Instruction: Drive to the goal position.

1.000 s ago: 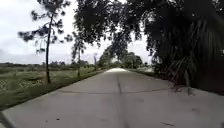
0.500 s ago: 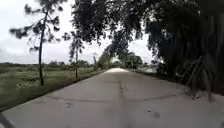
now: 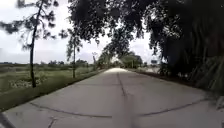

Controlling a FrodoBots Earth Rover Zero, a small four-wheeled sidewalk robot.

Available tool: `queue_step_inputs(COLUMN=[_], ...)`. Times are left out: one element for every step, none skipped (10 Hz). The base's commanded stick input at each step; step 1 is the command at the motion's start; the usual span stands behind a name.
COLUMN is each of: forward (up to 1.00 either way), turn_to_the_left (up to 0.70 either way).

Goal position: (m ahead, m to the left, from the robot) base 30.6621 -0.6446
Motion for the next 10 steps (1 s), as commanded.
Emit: queue_step_inputs(forward=[0.85,0.85,0.85,0.85,0.85,0.85,0.85,0.85,0.85,0.85], turn_to_the_left=[0.0,0.0,0.0,0.0,0.0,0.0,0.0,0.0,0.0,0.0])
